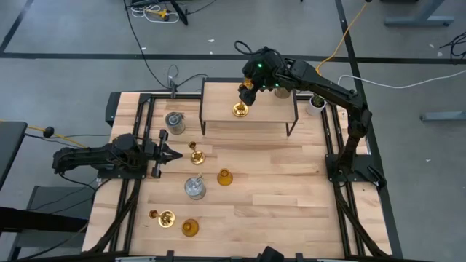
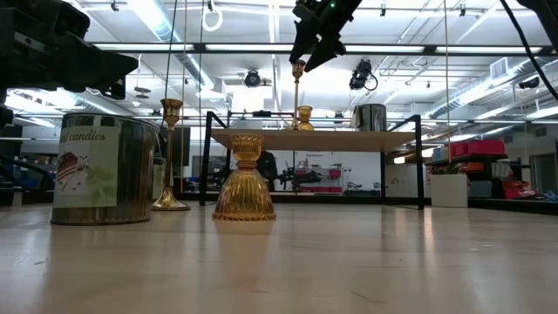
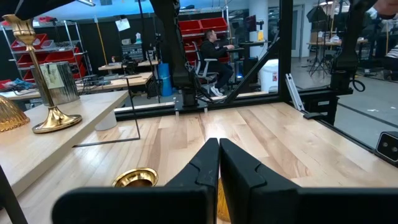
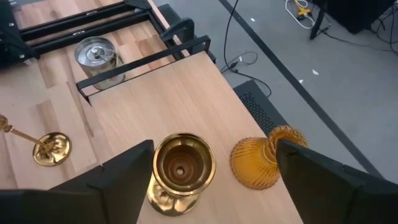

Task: Pick & Place candle stick holders
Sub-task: Put the middle gold candle holder on the shelf

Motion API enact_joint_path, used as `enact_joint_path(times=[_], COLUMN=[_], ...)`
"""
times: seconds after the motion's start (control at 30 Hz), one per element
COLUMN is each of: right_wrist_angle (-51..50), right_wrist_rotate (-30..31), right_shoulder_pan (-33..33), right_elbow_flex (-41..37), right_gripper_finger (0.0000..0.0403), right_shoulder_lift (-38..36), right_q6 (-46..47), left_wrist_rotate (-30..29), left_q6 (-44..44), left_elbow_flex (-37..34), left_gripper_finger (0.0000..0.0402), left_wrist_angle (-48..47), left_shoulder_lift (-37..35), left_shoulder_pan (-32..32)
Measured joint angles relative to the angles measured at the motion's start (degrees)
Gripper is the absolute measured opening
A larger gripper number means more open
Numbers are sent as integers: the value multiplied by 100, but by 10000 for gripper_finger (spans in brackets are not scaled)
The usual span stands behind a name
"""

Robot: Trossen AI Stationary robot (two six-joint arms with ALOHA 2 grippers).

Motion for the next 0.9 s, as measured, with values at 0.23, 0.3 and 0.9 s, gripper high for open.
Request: enact_joint_path(times=[0.23,0.3,0.9], right_wrist_angle=[66,87,87], right_wrist_rotate=[-13,-13,-58], right_shoulder_pan=[0,4,42], right_elbow_flex=[0,4,4], right_gripper_finger=[339,339,339], right_shoulder_lift=[-110,-147,-539], right_q6=[-91,-133,-203], left_wrist_rotate=[-1,1,1], left_q6=[0,0,-2], left_elbow_flex=[2,-1,-1], left_gripper_finger=[19,18,18], left_wrist_angle=[-2,0,0], left_shoulder_lift=[0,0,0], left_shoulder_pan=[-1,-2,-2])
